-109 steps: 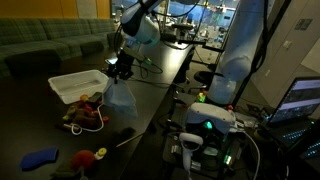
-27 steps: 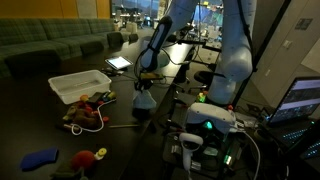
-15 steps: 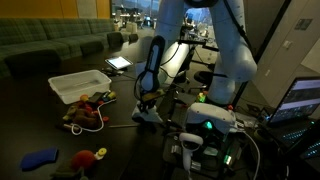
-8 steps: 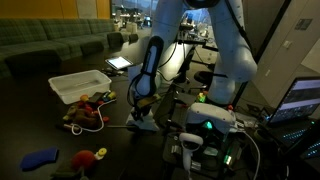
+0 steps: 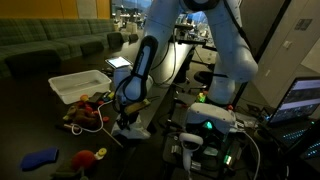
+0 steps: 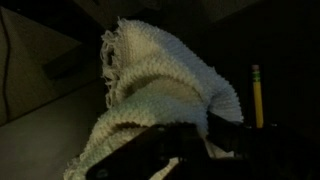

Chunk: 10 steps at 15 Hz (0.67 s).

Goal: Use the towel to sweep the things on the table to the left and then put the towel in the white bin

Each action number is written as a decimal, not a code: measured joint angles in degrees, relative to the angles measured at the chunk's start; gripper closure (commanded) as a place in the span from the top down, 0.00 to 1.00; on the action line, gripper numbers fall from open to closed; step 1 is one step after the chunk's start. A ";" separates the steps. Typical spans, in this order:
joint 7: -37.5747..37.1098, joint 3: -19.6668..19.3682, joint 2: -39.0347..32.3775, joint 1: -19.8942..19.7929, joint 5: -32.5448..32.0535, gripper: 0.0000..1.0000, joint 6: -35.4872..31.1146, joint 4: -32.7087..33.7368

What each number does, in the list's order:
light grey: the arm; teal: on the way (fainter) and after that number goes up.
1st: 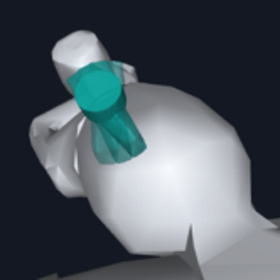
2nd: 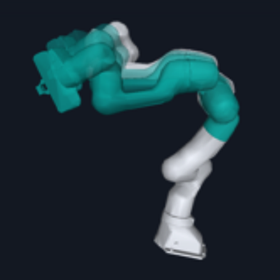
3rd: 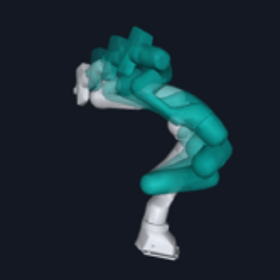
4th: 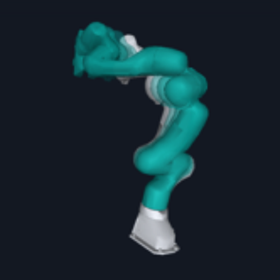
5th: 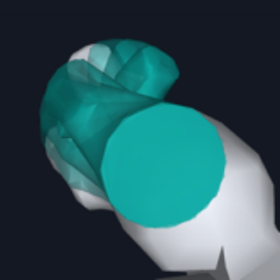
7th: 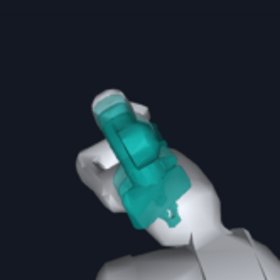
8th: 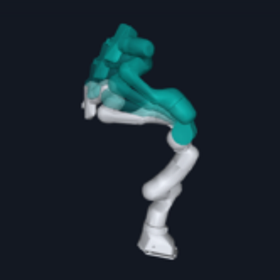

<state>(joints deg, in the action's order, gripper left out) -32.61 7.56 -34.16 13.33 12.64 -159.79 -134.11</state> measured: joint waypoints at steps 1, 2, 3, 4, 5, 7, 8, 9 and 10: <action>0.09 0.82 -0.65 0.47 0.02 0.10 0.18 1.40; 0.16 1.41 -1.27 1.13 0.02 0.10 0.48 2.90; 0.21 1.83 -1.93 1.94 0.02 0.10 0.87 4.52; 0.22 2.01 -2.60 2.91 0.01 0.10 1.22 6.17; 0.24 2.05 -3.32 3.93 0.01 0.10 1.71 7.89; 0.24 2.03 -4.89 5.86 -0.07 0.10 2.66 11.36; 0.24 2.01 -5.70 6.77 -0.16 0.10 3.11 13.05; 0.24 1.99 -6.53 7.65 -0.24 0.10 3.41 14.70; 0.24 1.97 -7.37 8.55 -0.32 0.10 3.64 16.32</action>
<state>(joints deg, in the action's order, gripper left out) -32.37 9.52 -41.53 21.88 12.32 -156.15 -117.79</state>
